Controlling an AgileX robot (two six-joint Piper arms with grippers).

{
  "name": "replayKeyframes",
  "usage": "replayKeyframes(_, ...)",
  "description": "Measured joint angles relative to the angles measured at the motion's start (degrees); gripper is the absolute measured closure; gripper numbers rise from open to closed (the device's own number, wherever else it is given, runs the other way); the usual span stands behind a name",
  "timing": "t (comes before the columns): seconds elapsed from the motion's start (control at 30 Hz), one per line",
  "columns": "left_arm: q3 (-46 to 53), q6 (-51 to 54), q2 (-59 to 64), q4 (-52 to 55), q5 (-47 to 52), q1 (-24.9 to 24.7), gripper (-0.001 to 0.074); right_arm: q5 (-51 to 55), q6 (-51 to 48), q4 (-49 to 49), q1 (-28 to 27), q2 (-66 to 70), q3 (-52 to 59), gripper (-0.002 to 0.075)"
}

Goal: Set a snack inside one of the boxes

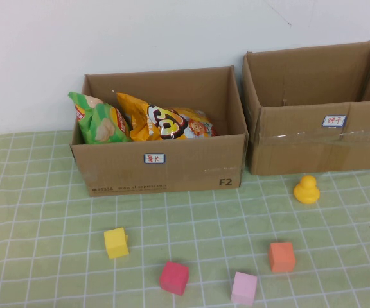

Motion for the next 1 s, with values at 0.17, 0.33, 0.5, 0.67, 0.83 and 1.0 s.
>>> replayKeyframes(0.17, 0.0, 0.5, 0.0, 0.0, 0.1, 0.0, 0.0736, 0.0, 0.0, 0.0, 0.0, 0.0, 0.0, 0.0728)
replayKeyframes(0.33, 0.0, 2.8, 0.0, 0.0, 0.1, 0.0, 0.0736, 0.0, 0.0, 0.0, 0.0, 0.0, 0.0, 0.0728)
replayKeyframes(0.5, 0.0, 2.4, 0.0, 0.0, 0.1, 0.4, 0.0736, 0.0, 0.0, 0.0, 0.0, 0.0, 0.0, 0.0728)
replayKeyframes(0.67, 0.0, 1.8, -0.1, -0.7, 0.2, 4.9, 0.0736, 0.0, 0.0, 0.0, 0.0, 0.0, 0.0, 0.0728)
replayKeyframes(0.83, 0.0, 3.1, -0.1, -1.3, 0.2, 5.8, 0.0736, 0.0, -0.8, 0.0, 0.0, 0.0, 0.0, 0.0728)
replayKeyframes(1.0, 0.0, 4.2, -0.1, -1.5, 0.3, 5.8, 0.0736, 0.0, -0.8, 0.0, 0.0, 0.0, 0.0, 0.0728)
